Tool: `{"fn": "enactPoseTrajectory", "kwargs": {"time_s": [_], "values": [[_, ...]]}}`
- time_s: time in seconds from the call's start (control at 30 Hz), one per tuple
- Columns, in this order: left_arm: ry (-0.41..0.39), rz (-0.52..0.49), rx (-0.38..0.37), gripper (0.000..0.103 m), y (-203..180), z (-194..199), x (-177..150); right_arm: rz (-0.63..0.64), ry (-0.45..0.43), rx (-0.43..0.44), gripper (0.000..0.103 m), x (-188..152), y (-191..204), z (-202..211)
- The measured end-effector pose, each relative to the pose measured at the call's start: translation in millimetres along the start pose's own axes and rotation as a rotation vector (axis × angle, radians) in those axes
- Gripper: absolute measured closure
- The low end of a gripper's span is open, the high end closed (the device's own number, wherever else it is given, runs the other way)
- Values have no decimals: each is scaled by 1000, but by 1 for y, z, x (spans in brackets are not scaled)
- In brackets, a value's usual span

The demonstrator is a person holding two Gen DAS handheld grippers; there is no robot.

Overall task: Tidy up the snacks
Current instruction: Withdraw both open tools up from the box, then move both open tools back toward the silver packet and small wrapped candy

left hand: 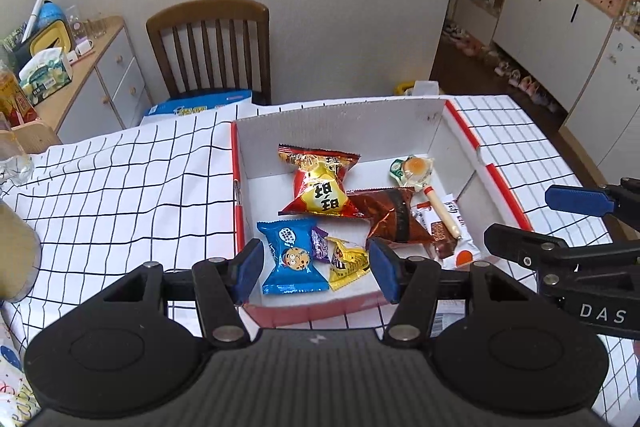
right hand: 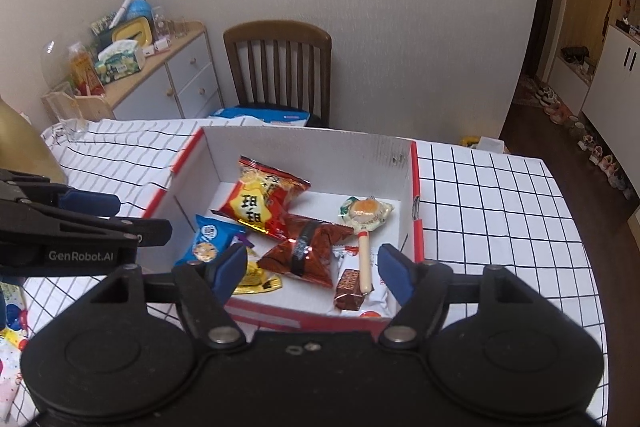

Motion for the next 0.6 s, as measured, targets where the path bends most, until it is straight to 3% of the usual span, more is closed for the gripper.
{"fn": "enactPoseTrajectory", "kwargs": {"time_s": [0.6], "values": [[-101,-50,-58,46,-5,60,-60,-59,-105,78,13,-47,5,60]]}}
Point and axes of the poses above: each gripper's, at about its wrist camera, not at the fingertips, and z roughly against the way its jaws point, y to its left, x to its top, the point moved 1 cm from there along -z, roughly the way its jaws point, and after that the axes turned 11 degrees about y, right-handed, at the moved point
